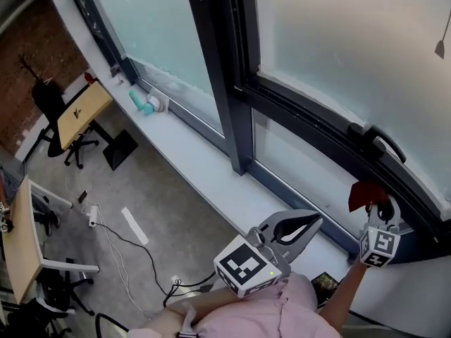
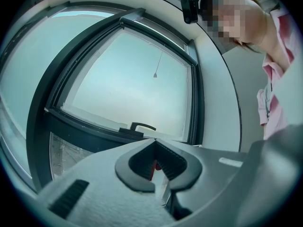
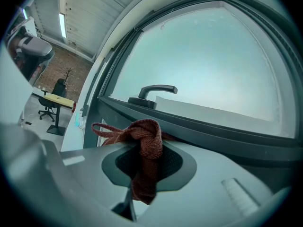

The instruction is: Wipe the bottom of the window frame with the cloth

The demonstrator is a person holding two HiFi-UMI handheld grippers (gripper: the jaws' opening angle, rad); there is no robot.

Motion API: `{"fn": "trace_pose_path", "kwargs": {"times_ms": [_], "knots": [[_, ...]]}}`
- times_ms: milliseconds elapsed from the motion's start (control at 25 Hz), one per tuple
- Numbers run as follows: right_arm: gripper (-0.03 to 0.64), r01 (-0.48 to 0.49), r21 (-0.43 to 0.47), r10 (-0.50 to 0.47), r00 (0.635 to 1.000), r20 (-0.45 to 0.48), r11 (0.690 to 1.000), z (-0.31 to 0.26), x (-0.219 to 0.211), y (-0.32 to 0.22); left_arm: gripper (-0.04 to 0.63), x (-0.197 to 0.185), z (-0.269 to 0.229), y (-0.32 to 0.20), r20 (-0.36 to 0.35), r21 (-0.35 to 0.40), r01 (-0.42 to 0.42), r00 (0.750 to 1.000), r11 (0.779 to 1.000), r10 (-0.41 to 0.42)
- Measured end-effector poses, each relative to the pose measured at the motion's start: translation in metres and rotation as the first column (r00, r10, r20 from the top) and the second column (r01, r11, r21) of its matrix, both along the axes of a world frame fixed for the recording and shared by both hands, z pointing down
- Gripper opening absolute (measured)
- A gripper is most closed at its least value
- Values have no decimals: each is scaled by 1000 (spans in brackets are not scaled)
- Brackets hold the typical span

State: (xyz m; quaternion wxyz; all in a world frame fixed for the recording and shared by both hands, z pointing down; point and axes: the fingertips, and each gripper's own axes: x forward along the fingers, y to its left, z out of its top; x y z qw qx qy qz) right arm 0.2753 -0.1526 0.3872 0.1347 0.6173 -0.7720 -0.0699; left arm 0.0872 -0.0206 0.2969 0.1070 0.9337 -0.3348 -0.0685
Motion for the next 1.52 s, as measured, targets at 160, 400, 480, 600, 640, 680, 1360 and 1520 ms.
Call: {"fn": "trace_pose_path", "kwargs": {"times_ms": [160,400,480,600,640,680,1360,1520], "knots": [[67,13,11,-13,1000,5,1000,-1,-10,-5,-2,-10,0,0,10,5,17,1000,1000,-17],[67,-1,9,1,1000,-6,1000,-3,-9,-6,-2,-10,-1,-2,0,6,6,1000,1000,-6],[67,-9,9,9,1000,-6,1000,-3,-7,-5,-2,-10,-1,-4,-2,9,3,1000,1000,-3],[67,-22,8,22,1000,-4,1000,-4,-3,-6,-2,-8,0,-5,-1,11,-11,1000,1000,11],[67,-27,7,27,1000,-4,1000,-4,-3,-6,-2,-7,0,-6,1,13,-16,1000,1000,16],[67,-33,7,33,999,-5,999,-4,-2,-6,-2,-6,0,-6,3,15,-22,1000,1000,22],[67,-111,-9,111,994,-12,994,-2,16,3,-3,-6,-3,-24,89,90,-67,994,994,59],[67,-128,-5,128,992,-19,992,-3,19,3,-3,-6,-3,-31,76,87,-93,993,992,87]]}}
